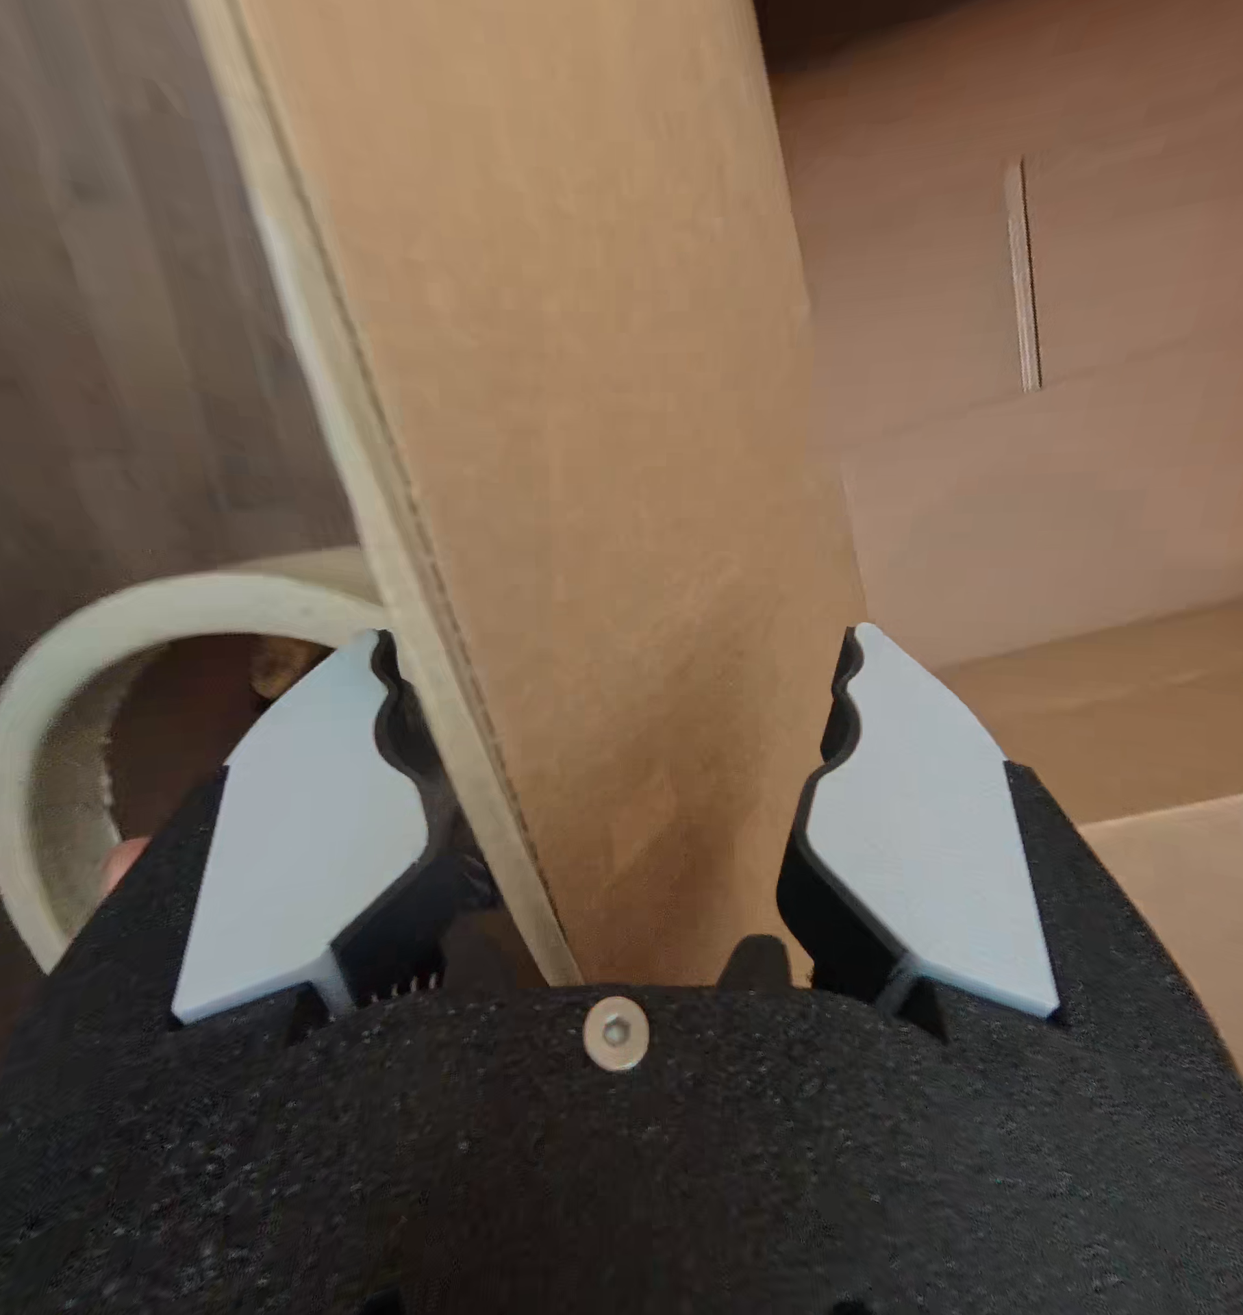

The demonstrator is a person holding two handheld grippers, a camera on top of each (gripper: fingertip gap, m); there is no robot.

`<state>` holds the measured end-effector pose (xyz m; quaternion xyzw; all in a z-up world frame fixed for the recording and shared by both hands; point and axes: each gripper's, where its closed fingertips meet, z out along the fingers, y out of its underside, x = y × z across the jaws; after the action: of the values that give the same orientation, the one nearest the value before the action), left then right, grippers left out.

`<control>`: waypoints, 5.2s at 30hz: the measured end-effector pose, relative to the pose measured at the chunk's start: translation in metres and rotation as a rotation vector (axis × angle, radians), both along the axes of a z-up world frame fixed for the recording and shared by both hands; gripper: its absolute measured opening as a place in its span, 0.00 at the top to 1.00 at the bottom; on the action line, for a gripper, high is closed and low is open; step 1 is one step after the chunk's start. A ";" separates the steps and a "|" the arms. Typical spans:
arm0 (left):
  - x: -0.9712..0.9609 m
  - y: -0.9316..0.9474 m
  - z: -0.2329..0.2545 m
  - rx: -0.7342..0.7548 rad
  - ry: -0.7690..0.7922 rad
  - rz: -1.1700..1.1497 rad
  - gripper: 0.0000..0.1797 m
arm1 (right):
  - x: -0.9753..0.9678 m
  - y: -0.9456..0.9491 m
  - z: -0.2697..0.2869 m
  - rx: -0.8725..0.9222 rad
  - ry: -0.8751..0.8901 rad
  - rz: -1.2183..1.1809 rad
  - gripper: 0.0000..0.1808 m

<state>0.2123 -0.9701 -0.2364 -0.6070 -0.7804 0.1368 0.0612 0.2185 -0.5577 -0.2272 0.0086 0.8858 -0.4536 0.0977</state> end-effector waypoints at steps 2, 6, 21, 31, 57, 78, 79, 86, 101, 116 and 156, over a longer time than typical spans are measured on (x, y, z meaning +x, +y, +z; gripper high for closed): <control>0.019 -0.010 -0.031 0.046 -0.158 -0.003 0.29 | -0.016 -0.025 -0.041 0.161 0.161 0.009 0.68; 0.033 -0.014 -0.067 0.135 -0.158 -0.033 0.27 | -0.021 -0.043 -0.094 0.345 0.267 0.073 0.60; 0.031 0.082 -0.062 0.719 0.288 -0.009 0.76 | 0.007 0.021 -0.147 0.761 0.263 0.312 0.59; 0.013 0.113 -0.036 0.787 0.319 0.006 0.90 | -0.060 -0.086 -0.115 0.351 -0.010 0.286 0.61; -0.007 0.129 -0.020 0.690 0.165 0.046 0.92 | -0.116 -0.284 -0.322 0.181 0.176 0.472 0.88; -0.002 0.125 -0.025 0.770 0.251 -0.102 0.96 | -0.084 -0.045 -0.022 -0.064 -0.116 -0.162 0.93; -0.002 0.125 -0.025 0.774 0.258 -0.107 0.96 | -0.078 -0.017 -0.016 -0.059 -0.103 -0.238 0.93; -0.001 0.124 -0.027 0.790 0.276 -0.124 0.95 | -0.059 0.193 -0.045 0.008 -0.115 -0.876 0.93; -0.001 0.125 -0.021 0.623 0.155 -0.084 0.87 | -0.295 0.402 -0.118 0.239 -0.023 -1.213 0.74; -0.050 0.261 0.045 -0.140 0.077 -0.417 0.44 | -0.100 0.177 -0.019 -0.072 -0.074 -0.301 0.74; 0.120 0.416 -0.142 0.221 -0.178 -1.187 0.80 | -0.151 -0.121 -0.139 0.398 -0.049 -0.429 0.73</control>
<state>0.3321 -0.5538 -0.3782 -0.9376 -0.3205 -0.0536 0.1241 0.0673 -0.6783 -0.3665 0.2258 0.9326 -0.2809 0.0171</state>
